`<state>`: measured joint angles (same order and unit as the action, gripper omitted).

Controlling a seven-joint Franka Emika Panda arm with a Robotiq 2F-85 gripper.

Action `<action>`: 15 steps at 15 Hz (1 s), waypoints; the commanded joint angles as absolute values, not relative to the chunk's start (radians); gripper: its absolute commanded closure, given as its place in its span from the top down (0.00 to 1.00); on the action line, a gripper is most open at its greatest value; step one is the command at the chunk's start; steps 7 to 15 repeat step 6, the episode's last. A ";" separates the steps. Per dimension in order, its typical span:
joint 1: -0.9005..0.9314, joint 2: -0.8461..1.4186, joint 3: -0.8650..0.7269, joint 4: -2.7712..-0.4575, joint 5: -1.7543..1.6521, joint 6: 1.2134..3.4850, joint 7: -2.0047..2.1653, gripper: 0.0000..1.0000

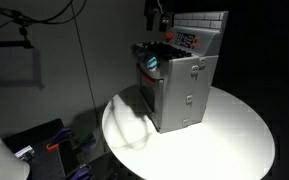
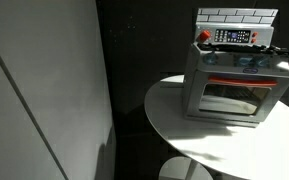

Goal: Push the top right button on the toy stove

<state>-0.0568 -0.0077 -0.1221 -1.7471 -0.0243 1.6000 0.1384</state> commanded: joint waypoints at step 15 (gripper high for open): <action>-0.070 -0.027 -0.109 -1.747 -0.024 1.558 0.111 1.00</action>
